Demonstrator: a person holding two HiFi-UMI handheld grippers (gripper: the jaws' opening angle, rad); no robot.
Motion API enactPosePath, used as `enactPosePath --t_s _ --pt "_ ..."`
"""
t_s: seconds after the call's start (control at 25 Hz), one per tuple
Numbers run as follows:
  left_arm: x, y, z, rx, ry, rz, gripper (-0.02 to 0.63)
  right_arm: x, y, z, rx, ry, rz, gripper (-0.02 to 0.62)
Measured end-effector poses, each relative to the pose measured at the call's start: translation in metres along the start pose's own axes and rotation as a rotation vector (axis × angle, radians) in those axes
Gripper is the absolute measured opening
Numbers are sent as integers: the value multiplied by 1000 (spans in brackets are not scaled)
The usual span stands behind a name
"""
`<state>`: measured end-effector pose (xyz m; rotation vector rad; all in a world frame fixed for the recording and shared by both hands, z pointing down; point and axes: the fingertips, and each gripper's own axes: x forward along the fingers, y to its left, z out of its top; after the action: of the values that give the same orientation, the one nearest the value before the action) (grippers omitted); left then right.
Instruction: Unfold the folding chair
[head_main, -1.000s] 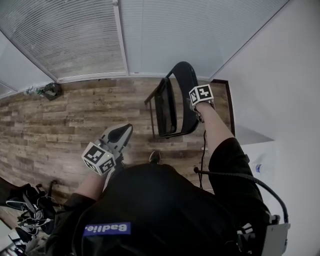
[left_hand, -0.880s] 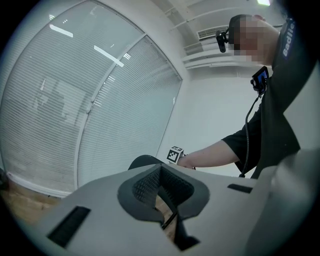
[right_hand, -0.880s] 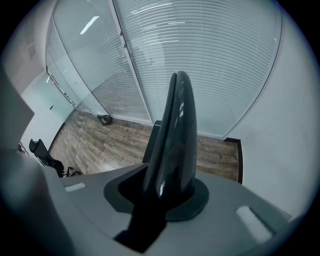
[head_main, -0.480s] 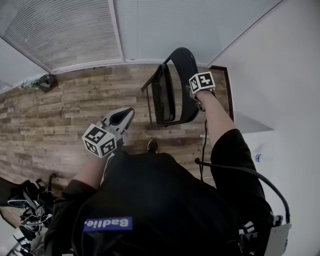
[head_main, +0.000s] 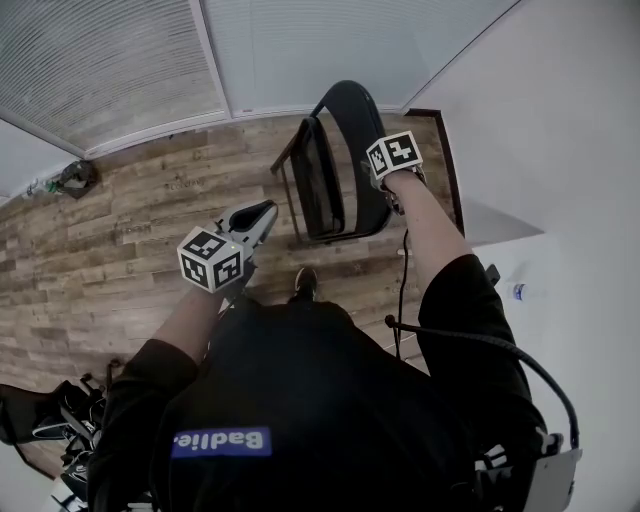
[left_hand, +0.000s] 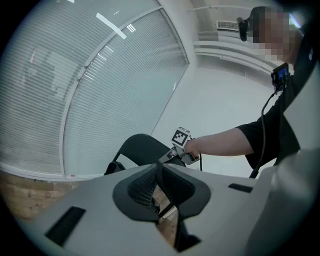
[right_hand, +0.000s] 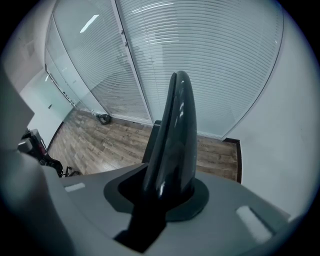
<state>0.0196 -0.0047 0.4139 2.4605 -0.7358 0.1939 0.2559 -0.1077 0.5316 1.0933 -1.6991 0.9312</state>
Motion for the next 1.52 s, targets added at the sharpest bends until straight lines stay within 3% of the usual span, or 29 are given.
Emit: enactPosePath --t_s 0.72,1.08,1.52 --pt "128 37 -51 -116 206 -17 143 0 7 3 -10 4 -9 87" --pt "171 65 -83 -175 273 19 192 2 15 3 -15 5 -17 87" --pt "227 102 -136 -232 396 119 289 1 21 5 -18 7 -25 89"
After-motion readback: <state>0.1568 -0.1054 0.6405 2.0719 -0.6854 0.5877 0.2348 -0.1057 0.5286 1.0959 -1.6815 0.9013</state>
